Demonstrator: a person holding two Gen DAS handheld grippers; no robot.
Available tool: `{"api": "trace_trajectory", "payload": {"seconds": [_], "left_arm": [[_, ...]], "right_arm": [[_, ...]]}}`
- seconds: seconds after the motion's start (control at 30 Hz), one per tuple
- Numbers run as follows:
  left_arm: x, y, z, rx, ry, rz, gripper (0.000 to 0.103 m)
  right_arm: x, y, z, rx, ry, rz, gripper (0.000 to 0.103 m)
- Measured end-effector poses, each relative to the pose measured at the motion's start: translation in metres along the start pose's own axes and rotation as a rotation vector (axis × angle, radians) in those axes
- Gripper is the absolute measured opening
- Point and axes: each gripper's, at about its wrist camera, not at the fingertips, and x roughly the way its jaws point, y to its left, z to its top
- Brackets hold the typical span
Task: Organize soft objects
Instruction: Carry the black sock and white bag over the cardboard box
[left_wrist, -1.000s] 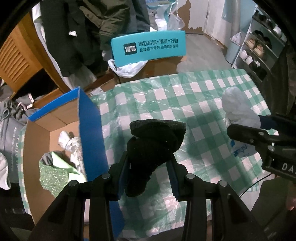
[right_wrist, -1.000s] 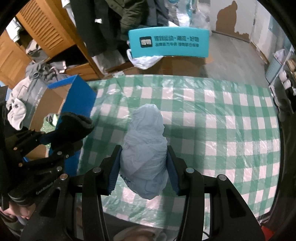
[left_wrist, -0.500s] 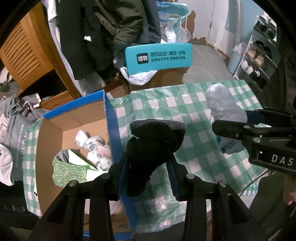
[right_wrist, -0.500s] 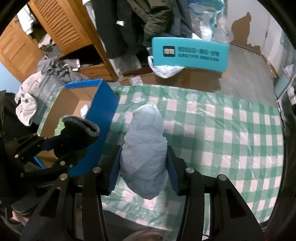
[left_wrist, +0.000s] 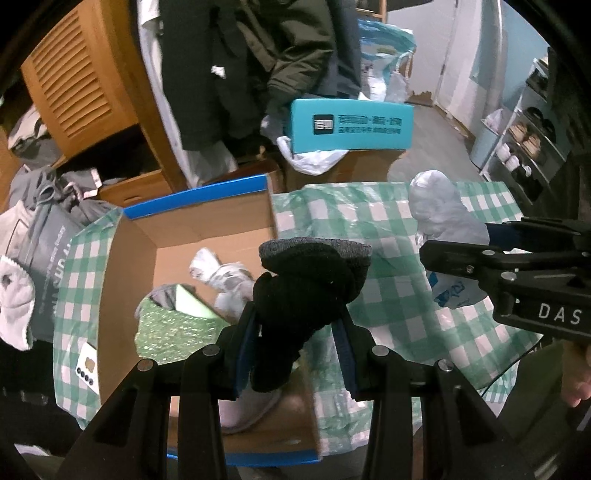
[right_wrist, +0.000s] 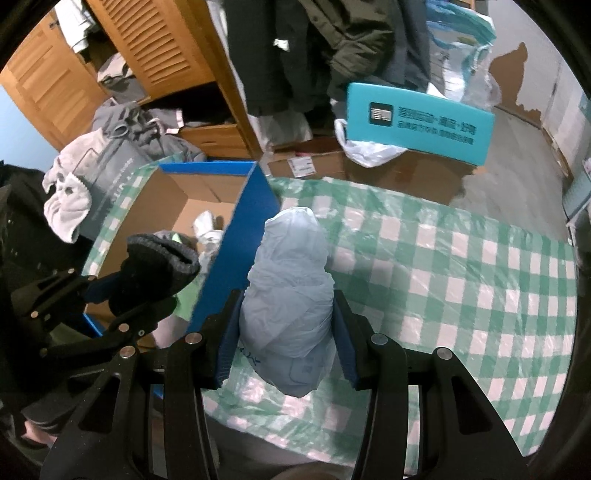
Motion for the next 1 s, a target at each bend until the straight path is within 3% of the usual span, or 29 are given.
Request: {"api": "trace_trajectory", "payload": {"seconds": [1.0], "left_arm": [[0.016,0.098,-0.023,-0.158,0.038,0.088,0.040]], "right_arm": [[0.054,0.102,0.035,-0.128,0.080,0.057,0.046]]}}
